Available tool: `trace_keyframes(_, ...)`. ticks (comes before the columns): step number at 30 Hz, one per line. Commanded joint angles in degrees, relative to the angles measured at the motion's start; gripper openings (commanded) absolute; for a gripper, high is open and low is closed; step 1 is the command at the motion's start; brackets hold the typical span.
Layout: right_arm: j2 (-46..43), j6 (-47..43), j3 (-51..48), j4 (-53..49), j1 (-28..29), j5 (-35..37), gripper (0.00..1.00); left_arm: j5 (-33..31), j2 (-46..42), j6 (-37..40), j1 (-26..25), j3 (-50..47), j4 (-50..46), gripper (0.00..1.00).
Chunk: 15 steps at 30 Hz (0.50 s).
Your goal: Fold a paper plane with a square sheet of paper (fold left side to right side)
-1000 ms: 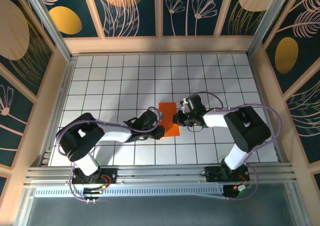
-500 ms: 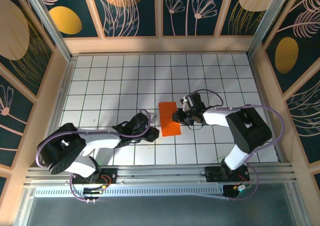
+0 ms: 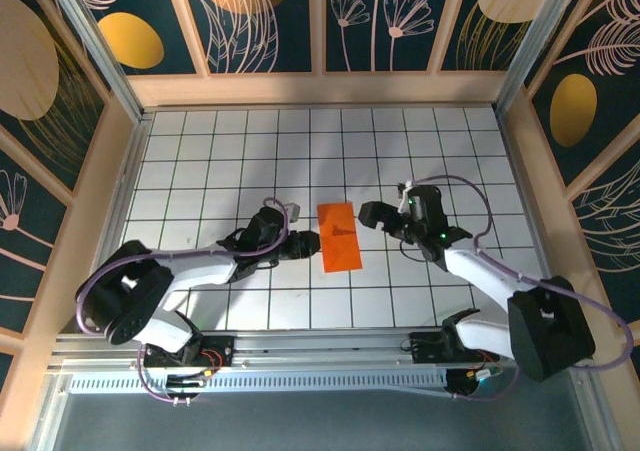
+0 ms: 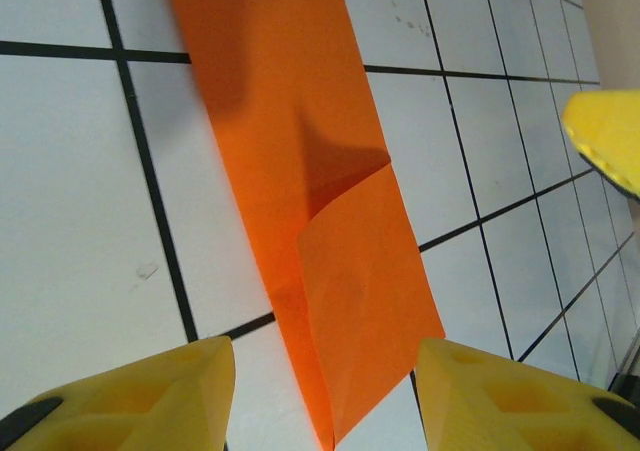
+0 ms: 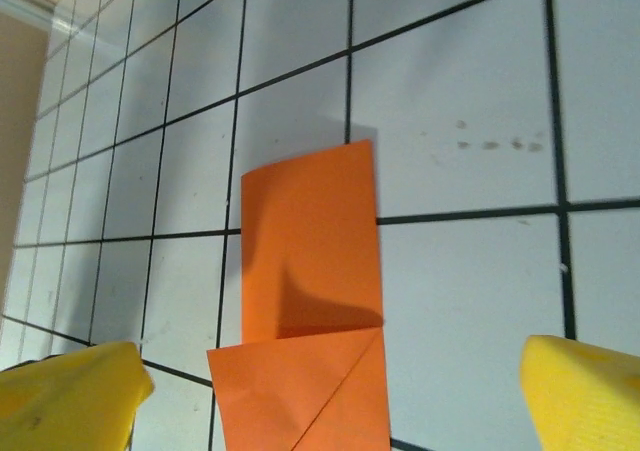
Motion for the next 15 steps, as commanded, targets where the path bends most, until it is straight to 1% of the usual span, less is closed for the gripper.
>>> trace_keyframes(1, -3.8, 1.8, -3.3, 2.7, -1.9, -0.3, 0.99, 3.6, 4.1, -1.5, 0.7, 2.9, 4.5, 0.50)
trace_keyframes(3, -5.3, 2.2, -4.6, 3.5, -2.9, -2.0, 0.99, 4.7, 6.7, -1.5, 0.8, 4.4, 5.4, 0.49)
trace_keyframes(7, -7.1, 1.9, -5.9, 2.6, -3.6, -2.7, 0.99, 7.0, 11.0, -1.6, 0.8, 7.1, 7.3, 0.38)
trace_keyframes(9, -7.3, 1.5, -5.8, 2.0, -3.7, -2.8, 0.99, 8.1, 11.9, -2.0, 0.8, 8.0, 8.0, 0.33)
trace_keyframes(10, -7.4, 1.2, -5.7, 1.9, -3.7, -3.0, 0.99, 8.4, 14.0, -1.9, 0.8, 8.3, 8.0, 0.31)
trace_keyframes(12, -7.4, 0.8, -5.6, 1.9, -3.7, -3.8, 0.99, 8.2, 14.8, -1.7, 0.8, 8.9, 7.5, 0.28)
trace_keyframes(15, -7.4, 0.1, -5.8, 2.7, -3.7, -5.0, 0.98, 7.1, 15.2, -0.7, 0.8, 9.4, 5.9, 0.22)
